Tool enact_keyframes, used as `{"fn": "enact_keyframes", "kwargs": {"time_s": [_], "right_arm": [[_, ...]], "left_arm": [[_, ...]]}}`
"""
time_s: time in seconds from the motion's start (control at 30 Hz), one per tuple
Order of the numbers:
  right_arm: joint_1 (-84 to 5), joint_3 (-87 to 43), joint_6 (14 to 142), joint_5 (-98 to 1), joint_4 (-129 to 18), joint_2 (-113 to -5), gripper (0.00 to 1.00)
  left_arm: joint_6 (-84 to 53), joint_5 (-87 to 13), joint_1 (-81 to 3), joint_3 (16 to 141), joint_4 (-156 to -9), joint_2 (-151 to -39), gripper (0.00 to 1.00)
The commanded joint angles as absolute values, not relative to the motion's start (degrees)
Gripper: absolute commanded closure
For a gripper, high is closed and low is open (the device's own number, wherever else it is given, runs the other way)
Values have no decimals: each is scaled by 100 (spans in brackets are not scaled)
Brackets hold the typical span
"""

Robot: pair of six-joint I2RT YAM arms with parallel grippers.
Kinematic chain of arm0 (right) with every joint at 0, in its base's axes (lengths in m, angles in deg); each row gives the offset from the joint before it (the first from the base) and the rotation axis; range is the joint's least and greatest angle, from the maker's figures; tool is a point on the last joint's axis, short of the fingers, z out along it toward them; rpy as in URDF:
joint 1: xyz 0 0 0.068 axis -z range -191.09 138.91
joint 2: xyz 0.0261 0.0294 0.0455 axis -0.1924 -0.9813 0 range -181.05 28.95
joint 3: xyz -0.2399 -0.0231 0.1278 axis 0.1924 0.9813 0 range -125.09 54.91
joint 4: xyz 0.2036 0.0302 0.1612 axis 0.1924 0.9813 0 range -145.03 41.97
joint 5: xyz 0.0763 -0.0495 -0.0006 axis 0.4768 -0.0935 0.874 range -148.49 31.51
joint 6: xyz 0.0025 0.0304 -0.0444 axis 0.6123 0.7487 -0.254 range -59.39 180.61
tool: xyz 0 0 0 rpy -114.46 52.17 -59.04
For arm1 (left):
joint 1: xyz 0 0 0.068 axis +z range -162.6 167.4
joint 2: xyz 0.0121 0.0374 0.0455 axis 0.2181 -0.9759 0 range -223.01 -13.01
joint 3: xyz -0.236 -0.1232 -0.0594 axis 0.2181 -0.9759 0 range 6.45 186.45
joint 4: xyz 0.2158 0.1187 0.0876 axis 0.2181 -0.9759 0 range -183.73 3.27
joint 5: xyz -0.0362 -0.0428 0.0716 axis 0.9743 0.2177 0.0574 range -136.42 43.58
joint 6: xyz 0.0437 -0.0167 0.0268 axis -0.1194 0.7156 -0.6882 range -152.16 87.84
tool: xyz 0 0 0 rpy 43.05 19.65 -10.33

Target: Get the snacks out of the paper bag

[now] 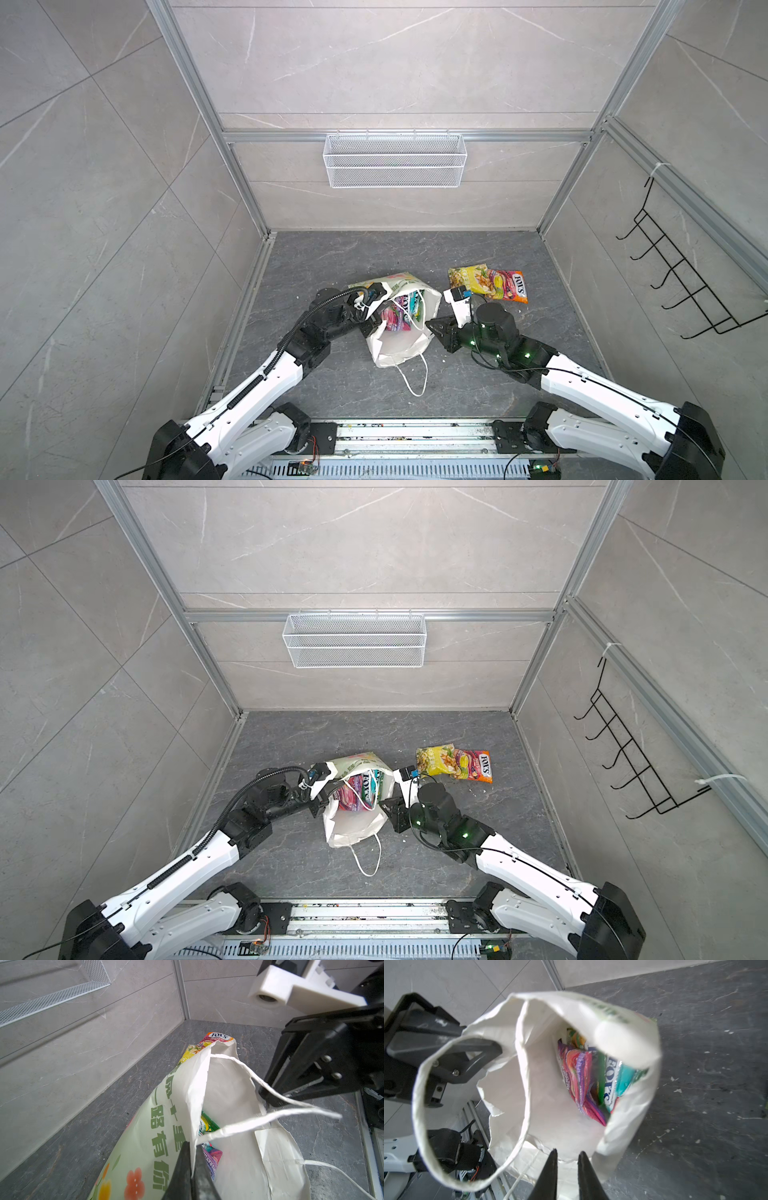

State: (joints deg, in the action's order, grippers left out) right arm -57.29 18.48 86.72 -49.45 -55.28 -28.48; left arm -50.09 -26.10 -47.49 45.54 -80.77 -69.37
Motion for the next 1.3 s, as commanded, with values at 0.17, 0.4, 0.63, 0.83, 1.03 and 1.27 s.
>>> {"fn": "enact_keyframes", "kwargs": {"time_s": [0.17,0.4,0.63,0.83,1.03,1.27], "right_arm": [[-6290,1725,9319,-5340,-6451,-3825,80],[-6456,1356,9889,-6431,-6654,-4636,77],[-6537,747,10135,-6923,-6351,-5283,65],[-6572,276,10331,-7356,-5856,-5722,57],[-6573,5,10317,-7549,-5708,-6153,51],[-6583,-72,10115,-7275,-6090,-6458,68]], "left_arm": [[-4798,-2314,-4791,4817,-7872,-6824,100],[-4778,-2316,-4797,4811,-7824,-6796,100],[-4815,-2254,-4800,4845,-7758,-6854,100],[-4815,-2224,-4796,4827,-7689,-6867,100],[-4864,-2201,-4793,4820,-7682,-6844,100],[-4877,-2194,-4795,4835,-7678,-6863,100]]}}
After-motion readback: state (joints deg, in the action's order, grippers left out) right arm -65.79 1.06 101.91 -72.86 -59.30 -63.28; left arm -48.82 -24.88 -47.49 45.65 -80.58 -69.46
